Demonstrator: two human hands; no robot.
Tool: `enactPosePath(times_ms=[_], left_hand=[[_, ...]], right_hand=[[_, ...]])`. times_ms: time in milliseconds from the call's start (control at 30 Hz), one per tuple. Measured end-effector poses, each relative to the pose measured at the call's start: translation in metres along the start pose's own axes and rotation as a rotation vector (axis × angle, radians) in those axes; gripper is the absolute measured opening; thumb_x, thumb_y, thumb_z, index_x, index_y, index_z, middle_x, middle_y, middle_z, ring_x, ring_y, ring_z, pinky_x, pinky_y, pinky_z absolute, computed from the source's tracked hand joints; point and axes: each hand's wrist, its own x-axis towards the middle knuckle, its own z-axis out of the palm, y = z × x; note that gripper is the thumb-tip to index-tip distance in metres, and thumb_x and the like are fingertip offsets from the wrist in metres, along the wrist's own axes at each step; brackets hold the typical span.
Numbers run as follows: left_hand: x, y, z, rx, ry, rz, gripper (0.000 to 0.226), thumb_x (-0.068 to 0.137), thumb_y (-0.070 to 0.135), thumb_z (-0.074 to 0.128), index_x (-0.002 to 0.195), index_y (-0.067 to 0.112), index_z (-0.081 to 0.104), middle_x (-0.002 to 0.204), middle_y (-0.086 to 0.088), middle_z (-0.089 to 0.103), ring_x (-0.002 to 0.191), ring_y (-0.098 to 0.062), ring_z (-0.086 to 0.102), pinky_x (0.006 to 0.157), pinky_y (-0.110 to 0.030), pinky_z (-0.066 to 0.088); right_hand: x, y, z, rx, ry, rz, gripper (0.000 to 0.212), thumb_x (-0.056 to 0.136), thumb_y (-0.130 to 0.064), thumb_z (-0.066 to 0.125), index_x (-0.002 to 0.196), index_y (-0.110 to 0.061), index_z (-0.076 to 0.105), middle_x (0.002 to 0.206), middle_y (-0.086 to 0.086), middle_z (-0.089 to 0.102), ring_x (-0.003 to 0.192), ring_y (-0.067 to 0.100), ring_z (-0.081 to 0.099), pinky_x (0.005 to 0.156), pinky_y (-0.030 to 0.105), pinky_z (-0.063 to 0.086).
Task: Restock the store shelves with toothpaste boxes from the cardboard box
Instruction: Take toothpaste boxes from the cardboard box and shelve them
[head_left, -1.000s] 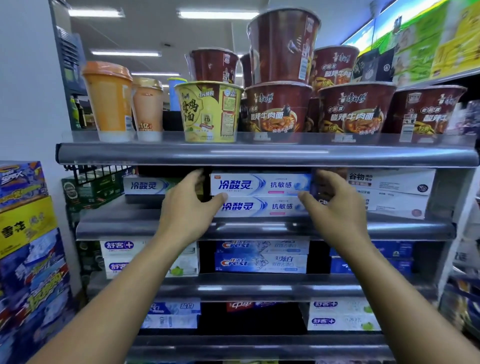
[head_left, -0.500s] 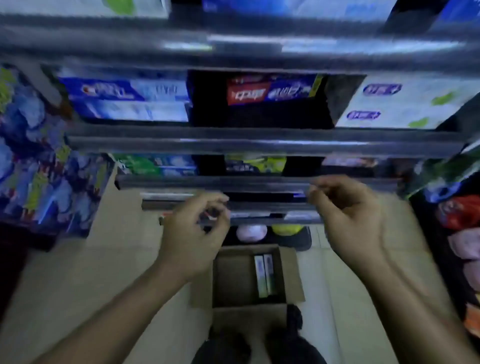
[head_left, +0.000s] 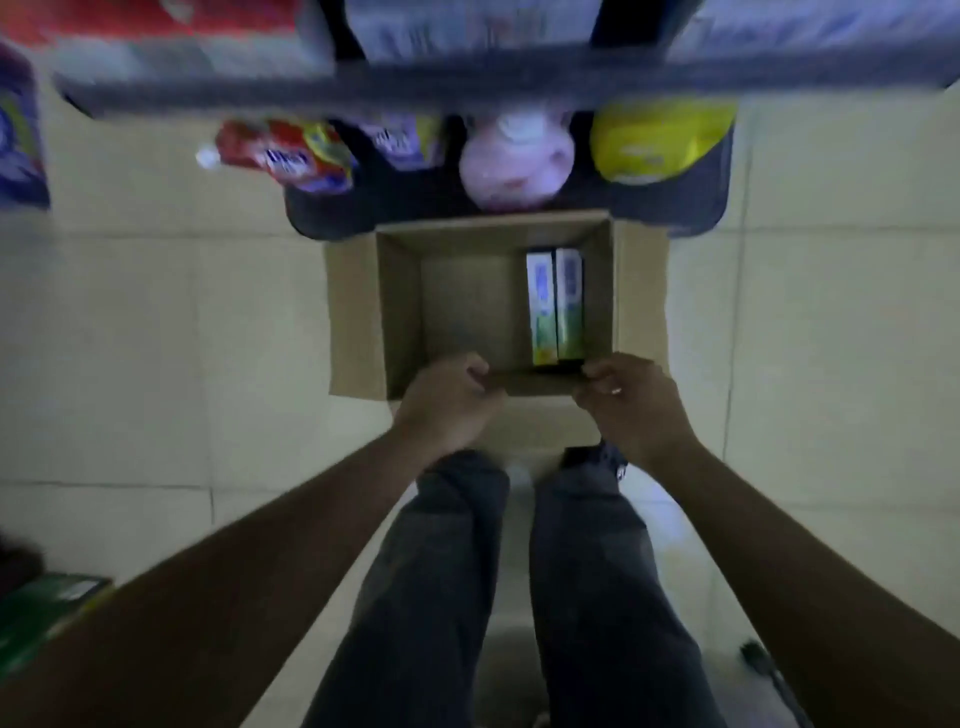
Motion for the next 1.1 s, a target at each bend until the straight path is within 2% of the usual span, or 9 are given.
enactPosePath(times_ms=[133, 233, 333, 433, 600, 767, 833, 967, 1100], left_hand=[[0.111, -0.014, 0.068, 0.031, 0.038, -0.047, 0.013, 0.092, 0.037, 0.069, 0.092, 0.027, 0.059, 0.086, 0.01, 0.063, 0.086, -0.017, 0.063, 0.069, -0.031, 0.051], [0.189, -0.027, 0.118, -0.02, 0.043, -0.168, 0.046, 0.096, 0.041, 0.067, 0.131, 0.012, 0.06, 0.129, -0.009, 0.064, 0.114, -0.025, 0.062, 0.086, -0.036, 0.055], [0.246, -0.031, 0.151, -0.224, 0.048, -0.309, 0.078, 0.099, 0.046, 0.059, 0.158, 0.009, 0.024, 0.156, -0.011, 0.041, 0.113, -0.022, 0.052, 0.086, -0.032, 0.045], [0.287, -0.036, 0.171, -0.28, 0.066, -0.343, 0.075, 0.1, 0.044, 0.057, 0.158, 0.006, 0.027, 0.152, -0.011, 0.046, 0.093, -0.017, 0.057, 0.075, -0.026, 0.044], [0.314, -0.039, 0.198, -0.423, -0.074, -0.365, 0.047, 0.097, 0.033, 0.065, 0.136, 0.008, 0.057, 0.124, -0.009, 0.066, 0.092, -0.02, 0.064, 0.079, -0.029, 0.057], [0.296, -0.029, 0.184, -0.503, 0.042, -0.338, 0.022, 0.089, 0.028, 0.079, 0.098, 0.012, 0.066, 0.083, -0.005, 0.066, 0.063, -0.015, 0.066, 0.041, -0.017, 0.047], [0.275, -0.025, 0.165, -0.585, 0.006, -0.374, 0.02, 0.09, 0.029, 0.078, 0.095, 0.013, 0.067, 0.076, -0.005, 0.064, 0.054, -0.016, 0.062, 0.045, -0.019, 0.047], [0.208, -0.016, 0.116, -0.773, -0.164, -0.432, 0.026, 0.089, 0.041, 0.075, 0.106, 0.021, 0.072, 0.09, 0.0, 0.079, 0.075, -0.016, 0.074, 0.066, -0.028, 0.058], [0.146, -0.009, 0.091, -1.048, -0.261, -0.438, 0.044, 0.074, 0.036, 0.084, 0.113, 0.02, 0.074, 0.111, -0.006, 0.079, 0.094, -0.017, 0.077, 0.073, -0.032, 0.062]], right_hand=[[0.059, 0.057, 0.035, 0.045, 0.008, 0.068, 0.01, 0.089, -0.014, 0.069, 0.095, -0.021, 0.071, 0.094, 0.002, 0.069, 0.097, 0.028, 0.068, 0.079, 0.025, 0.046], [0.093, 0.085, 0.056, 0.107, 0.062, 0.076, 0.013, 0.087, -0.016, 0.071, 0.099, -0.02, 0.076, 0.093, 0.002, 0.074, 0.092, 0.028, 0.069, 0.075, 0.027, 0.049], [0.111, 0.106, 0.073, 0.16, 0.092, 0.065, 0.02, 0.088, -0.017, 0.071, 0.107, -0.018, 0.075, 0.088, -0.004, 0.074, 0.092, 0.021, 0.069, 0.082, 0.03, 0.054], [0.116, 0.121, 0.085, 0.204, 0.095, 0.044, 0.023, 0.089, -0.015, 0.071, 0.111, -0.017, 0.074, 0.084, -0.005, 0.074, 0.09, 0.018, 0.07, 0.089, 0.038, 0.056], [0.117, 0.131, 0.088, 0.281, 0.122, 0.011, 0.023, 0.091, -0.015, 0.069, 0.113, -0.018, 0.072, 0.088, -0.005, 0.073, 0.085, 0.013, 0.07, 0.083, 0.04, 0.058], [0.119, 0.127, 0.081, 0.306, 0.1, 0.023, 0.022, 0.091, -0.012, 0.07, 0.113, -0.015, 0.072, 0.086, -0.003, 0.074, 0.084, 0.015, 0.069, 0.082, 0.038, 0.057], [0.117, 0.125, 0.074, 0.32, 0.127, 0.049, 0.019, 0.092, -0.014, 0.071, 0.111, -0.015, 0.073, 0.086, -0.004, 0.073, 0.083, 0.012, 0.069, 0.08, 0.032, 0.056], [0.106, 0.11, 0.063, 0.357, 0.227, 0.149, 0.032, 0.089, -0.034, 0.076, 0.117, -0.021, 0.067, 0.094, -0.01, 0.069, 0.087, 0.003, 0.064, 0.068, 0.007, 0.045], [0.095, 0.083, 0.068, 0.575, -0.005, 0.251, 0.024, 0.085, -0.046, 0.079, 0.095, -0.032, 0.063, 0.081, -0.016, 0.073, 0.076, 0.002, 0.069, 0.067, 0.032, 0.061]])
